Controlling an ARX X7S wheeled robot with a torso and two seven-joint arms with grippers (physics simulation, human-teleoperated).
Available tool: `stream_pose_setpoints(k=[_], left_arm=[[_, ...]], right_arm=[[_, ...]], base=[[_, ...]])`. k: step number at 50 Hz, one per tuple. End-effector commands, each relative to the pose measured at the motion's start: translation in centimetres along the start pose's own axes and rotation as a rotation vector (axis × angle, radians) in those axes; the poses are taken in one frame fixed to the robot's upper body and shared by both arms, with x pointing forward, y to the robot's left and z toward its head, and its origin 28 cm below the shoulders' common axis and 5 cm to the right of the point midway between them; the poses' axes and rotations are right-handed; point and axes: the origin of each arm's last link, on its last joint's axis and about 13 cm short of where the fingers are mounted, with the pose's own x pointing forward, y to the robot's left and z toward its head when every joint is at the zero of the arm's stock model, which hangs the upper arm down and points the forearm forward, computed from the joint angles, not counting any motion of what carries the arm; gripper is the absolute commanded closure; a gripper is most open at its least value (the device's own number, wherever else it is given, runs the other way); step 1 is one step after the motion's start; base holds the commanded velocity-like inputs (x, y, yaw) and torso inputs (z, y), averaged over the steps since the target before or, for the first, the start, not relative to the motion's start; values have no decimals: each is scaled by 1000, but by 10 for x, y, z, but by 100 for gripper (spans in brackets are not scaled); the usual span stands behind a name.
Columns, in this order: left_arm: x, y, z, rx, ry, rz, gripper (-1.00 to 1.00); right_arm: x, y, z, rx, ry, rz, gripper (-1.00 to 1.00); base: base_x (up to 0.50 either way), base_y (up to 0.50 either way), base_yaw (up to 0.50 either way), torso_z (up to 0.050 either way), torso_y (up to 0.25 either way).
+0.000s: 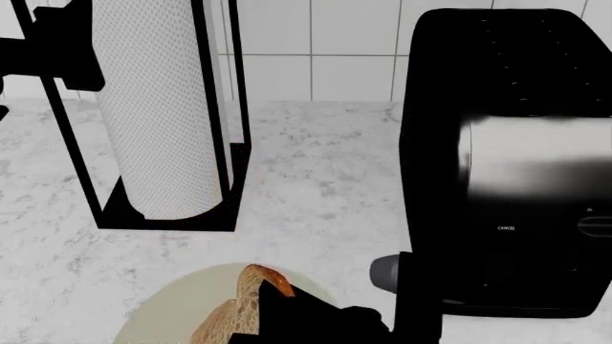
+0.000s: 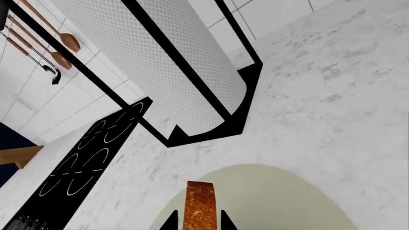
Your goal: Place the toasted item on a plate.
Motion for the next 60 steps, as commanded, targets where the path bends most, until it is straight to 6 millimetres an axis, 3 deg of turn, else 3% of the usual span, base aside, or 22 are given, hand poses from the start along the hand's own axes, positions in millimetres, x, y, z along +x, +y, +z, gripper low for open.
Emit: stream_pose_setpoints(k=[1,8,9,28,60], left_arm=[[-1,1,-1,0,2,3,-100],[0,0,-1,1,2,0,-100],[0,0,-1,2,3,1,-100],[-1,1,-3,-7,3,5,-100],[-5,3,1,-24,-8,8,-100]], right_arm=[[4,-2,-8,-5,29,7,100],[4,-4,-11,-4,33,9,100],[3,-4,-11,-6,34,8,-100],[0,4,-5,-39,26,27,-100],[-15,45,42,-428,-43,-5,-100]], base=[[0,0,0,0,0],[0,0,1,0,0],[0,0,0,0,0],[0,0,0,0,0],[0,0,0,0,0]])
